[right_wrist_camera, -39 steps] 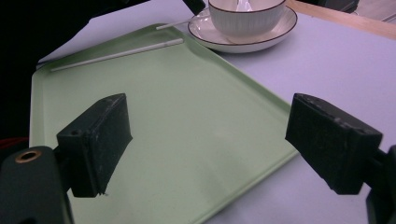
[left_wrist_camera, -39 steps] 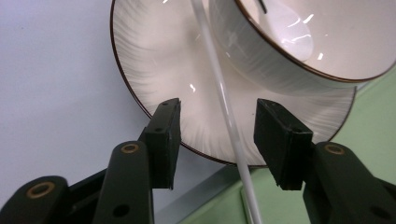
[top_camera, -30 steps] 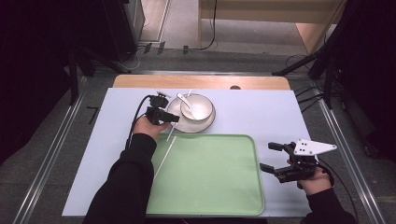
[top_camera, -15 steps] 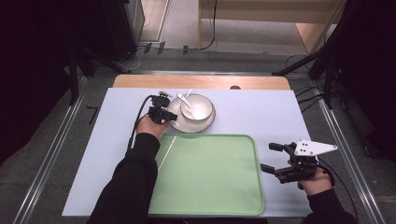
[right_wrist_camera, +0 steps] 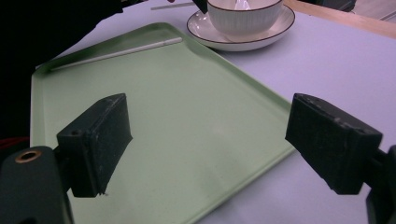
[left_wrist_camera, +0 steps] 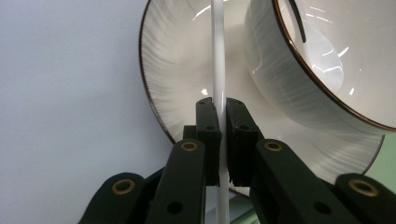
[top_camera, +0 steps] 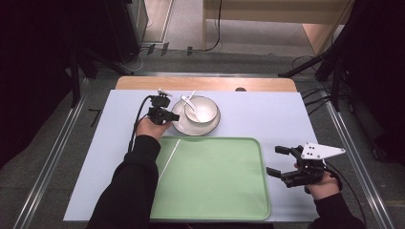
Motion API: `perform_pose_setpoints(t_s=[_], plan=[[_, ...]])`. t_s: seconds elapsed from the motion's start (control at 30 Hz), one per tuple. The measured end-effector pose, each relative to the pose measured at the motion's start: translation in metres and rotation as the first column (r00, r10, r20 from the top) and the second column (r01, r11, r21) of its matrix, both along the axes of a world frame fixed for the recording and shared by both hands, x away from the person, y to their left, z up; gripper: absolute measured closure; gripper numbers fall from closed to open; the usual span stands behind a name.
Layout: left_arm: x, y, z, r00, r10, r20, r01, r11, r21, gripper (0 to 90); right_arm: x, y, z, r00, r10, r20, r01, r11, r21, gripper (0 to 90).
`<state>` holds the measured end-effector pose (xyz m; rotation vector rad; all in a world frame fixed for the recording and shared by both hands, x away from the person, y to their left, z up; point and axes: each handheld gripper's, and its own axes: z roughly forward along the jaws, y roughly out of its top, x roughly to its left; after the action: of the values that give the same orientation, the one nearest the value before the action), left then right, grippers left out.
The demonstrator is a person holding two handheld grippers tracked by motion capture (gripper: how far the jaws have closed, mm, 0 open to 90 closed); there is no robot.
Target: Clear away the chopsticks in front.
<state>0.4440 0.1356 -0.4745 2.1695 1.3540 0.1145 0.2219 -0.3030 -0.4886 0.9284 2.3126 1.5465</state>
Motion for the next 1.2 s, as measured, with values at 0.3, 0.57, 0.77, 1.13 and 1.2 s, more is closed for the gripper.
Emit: perform_pose_setpoints(t_s=[0.3, 0.57, 0.77, 1.13, 1.2], plan=[[-0.008, 0.024, 0.022, 0.9985, 0.050, 0.021, -0.050, 0.9986, -0.017, 86.4, 0.000, 0.001, 0.000, 1.0000, -0.001, -0.002, 0.001, 1.000, -0.001, 14.5], [-0.021, 0.043, 0.037, 0.9962, 0.086, 0.016, -0.085, 0.9954, -0.044, 86.4, 0.000, 0.001, 0.000, 1.0000, -0.002, -0.003, 0.002, 1.000, -0.002, 14.5], [-0.043, 0.058, 0.047, 0.9950, 0.098, 0.020, -0.097, 0.9931, -0.067, 86.4, 0.000, 0.000, 0.000, 1.0000, -0.001, -0.004, 0.001, 1.000, -0.003, 14.5], [-0.087, 0.073, 0.048, 0.9948, 0.095, 0.037, -0.092, 0.9933, -0.070, 86.4, 0.000, 0.001, -0.001, 1.0000, -0.002, -0.007, 0.002, 1.000, -0.002, 14.5], [-0.096, 0.076, 0.049, 0.9945, 0.096, 0.041, -0.092, 0.9925, -0.081, 86.4, 0.001, 0.001, -0.001, 1.0000, -0.003, -0.006, 0.003, 1.000, -0.002, 14.5]])
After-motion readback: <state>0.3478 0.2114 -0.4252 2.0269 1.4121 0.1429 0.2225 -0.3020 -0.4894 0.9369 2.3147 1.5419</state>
